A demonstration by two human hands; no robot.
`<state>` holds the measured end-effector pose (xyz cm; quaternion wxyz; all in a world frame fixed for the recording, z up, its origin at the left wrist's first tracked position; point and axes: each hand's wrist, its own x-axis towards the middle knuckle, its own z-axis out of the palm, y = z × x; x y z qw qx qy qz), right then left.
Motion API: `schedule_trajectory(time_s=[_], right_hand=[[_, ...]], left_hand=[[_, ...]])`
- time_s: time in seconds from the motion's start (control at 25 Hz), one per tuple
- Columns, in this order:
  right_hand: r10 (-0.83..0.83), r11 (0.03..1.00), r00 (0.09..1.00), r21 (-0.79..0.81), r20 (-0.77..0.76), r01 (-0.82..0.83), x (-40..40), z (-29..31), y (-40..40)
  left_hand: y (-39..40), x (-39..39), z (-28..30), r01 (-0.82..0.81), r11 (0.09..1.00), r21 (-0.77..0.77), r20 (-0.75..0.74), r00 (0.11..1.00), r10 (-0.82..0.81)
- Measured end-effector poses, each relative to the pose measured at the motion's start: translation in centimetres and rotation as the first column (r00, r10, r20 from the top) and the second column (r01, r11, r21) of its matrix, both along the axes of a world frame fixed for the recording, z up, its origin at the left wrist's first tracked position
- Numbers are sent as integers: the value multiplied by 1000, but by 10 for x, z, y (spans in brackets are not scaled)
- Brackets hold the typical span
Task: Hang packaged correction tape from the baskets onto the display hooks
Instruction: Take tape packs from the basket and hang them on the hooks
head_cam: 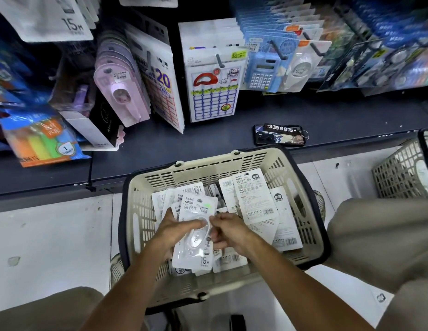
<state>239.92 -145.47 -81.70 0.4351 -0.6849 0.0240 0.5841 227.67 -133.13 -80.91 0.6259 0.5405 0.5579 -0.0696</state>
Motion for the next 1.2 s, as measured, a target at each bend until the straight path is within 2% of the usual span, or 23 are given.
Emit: schedule_trajectory(time_s=[0.04, 0.08, 0.12, 0.16, 0.2, 0.24, 0.32, 0.36, 0.48, 0.56, 0.64, 0.72, 0.76, 0.8, 0.84, 0.88, 0.92, 0.96, 1.0, 1.04, 1.12, 1.2], right_hand=[[-17, 1000, 1000, -15, 22, 17, 3, 3, -1], [17, 998, 993, -60, 116, -10, 5, 3, -1], [93, 991, 973, -114, 213, -70, 5, 4, 1], [144, 985, 959, -126, 243, -116, 0, 5, 3], [154, 986, 970, -92, 191, -139, -8, 7, 6], [112, 993, 992, -41, 61, -110, -16, 8, 10], [-18, 1000, 983, 3, -183, 19, -25, 7, 11], [-59, 997, 968, 28, -244, 68, -26, 6, 8], [-58, 985, 959, 139, -278, 99, -15, 6, -3], [24, 973, 958, 225, -284, 42, -6, 8, -9], [80, 974, 980, 224, -182, -37, 1, 12, -6], [16, 993, 994, 112, 109, -28, 7, 17, 2], [-2, 999, 943, 40, 331, -12, 14, 17, 2], [107, 994, 805, -88, 584, -68, 25, 20, 0], [380, 923, 585, -336, 717, -188, 39, 18, -7], [630, 774, 409, -571, 660, -272, 52, 14, -19], [781, 621, 318, -721, 537, -309, 60, 13, -30], [860, 506, 265, -802, 437, -319, 64, 13, -37], [895, 440, 221, -843, 386, -309, 62, 11, -41], [903, 427, 187, -859, 388, -283, 59, 11, -40], [831, 555, 181, -802, 526, -221, 62, 18, -29], [739, 671, 282, -706, 612, -225, 80, 38, -26]], left_hand=[[1, 1, 1, -3, 1000, 2, 1, 1000, 3], [1, 3, 0, -1, 1000, 5, -1, 1000, 1], [0, 5, -2, 10, 1000, 15, -1, 1000, -10], [-3, 5, -3, 22, 1000, 19, -2, 1000, -22], [-6, 5, -3, 26, 1000, 7, 0, 1000, -26], [-7, 4, -4, 22, 1000, -19, 4, 1000, -21], [-3, 0, -3, 15, 996, -83, 23, 1000, -13], [0, -3, -3, 22, 994, -107, 35, 999, -19], [8, -6, 1, 62, 995, -78, 34, 998, -59], [10, -5, 4, 25, 999, -44, 68, 997, -22], [11, -3, 7, -8, 999, -46, 103, 995, 13], [9, 1, 12, -29, 997, -66, 138, 990, 38], [8, 5, 14, -36, 996, -76, 155, 987, 47], [8, 8, 16, -39, 996, -80, 163, 985, 51], [9, 11, 20, -42, 996, -81, 163, 985, 55], [8, 11, 23, -44, 996, -83, 168, 984, 58], [8, 12, 26, -52, 995, -91, 184, 981, 68], [9, 12, 29, -61, 993, -97, 200, 976, 80], [9, 11, 33, -68, 993, -95, 207, 974, 87], [9, 12, 37, -74, 993, -89, 213, 973, 91], [9, 11, 46, -100, 991, -87, 248, 961, 119], [9, 15, 63, -129, 988, -85, 297, 943, 148]])
